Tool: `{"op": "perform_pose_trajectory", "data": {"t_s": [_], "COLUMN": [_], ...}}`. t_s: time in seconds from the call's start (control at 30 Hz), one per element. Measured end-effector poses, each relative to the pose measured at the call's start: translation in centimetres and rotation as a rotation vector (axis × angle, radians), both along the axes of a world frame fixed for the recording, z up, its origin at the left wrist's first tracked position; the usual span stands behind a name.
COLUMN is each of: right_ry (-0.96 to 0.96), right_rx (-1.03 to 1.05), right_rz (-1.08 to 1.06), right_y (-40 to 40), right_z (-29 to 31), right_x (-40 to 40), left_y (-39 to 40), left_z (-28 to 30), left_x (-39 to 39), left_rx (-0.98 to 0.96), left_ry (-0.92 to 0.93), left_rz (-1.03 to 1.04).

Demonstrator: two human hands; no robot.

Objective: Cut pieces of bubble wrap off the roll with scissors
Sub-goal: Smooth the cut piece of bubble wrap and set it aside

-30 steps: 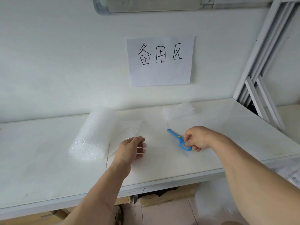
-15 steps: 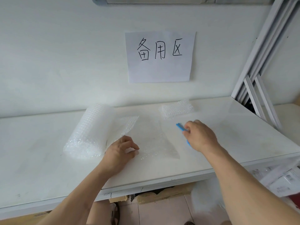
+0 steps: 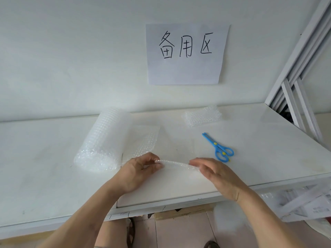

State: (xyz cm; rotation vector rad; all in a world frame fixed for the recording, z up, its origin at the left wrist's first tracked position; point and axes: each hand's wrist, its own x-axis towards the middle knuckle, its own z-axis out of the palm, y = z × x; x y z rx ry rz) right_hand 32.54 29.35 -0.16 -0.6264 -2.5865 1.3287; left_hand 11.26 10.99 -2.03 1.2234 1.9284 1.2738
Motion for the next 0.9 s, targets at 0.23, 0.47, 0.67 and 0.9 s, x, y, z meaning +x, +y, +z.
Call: {"op": "perform_pose_trajectory", "data": {"t_s": [0.23,0.47,0.67,0.9], "right_ry": [-0.069,0.026,-0.064,-0.185], "right_rx": [0.202,0.098,0.297,0.444], "right_rz": [-0.101,-0.299,-0.459,-0.494], "right_y": [0.0,0.2,-0.4,-0.2], "right_z": [-1.4,-1.9,-2.2,-1.8], "right_x": [-0.8,-2.7,-5.1,-6.7], "left_y": [0.3,0.7,2.3,4.0], "left_z": [-0.2,0.4,1.3,1.3], "left_x": [-0.1,0.7,1.5,2.5], "left_rx": [0.113,0.085,-0.078,-0.146], "left_ry": [-0.198,-0.211,-0.054,0.134], "left_rz": [-0.021,0.033,0.289,0.476]}}
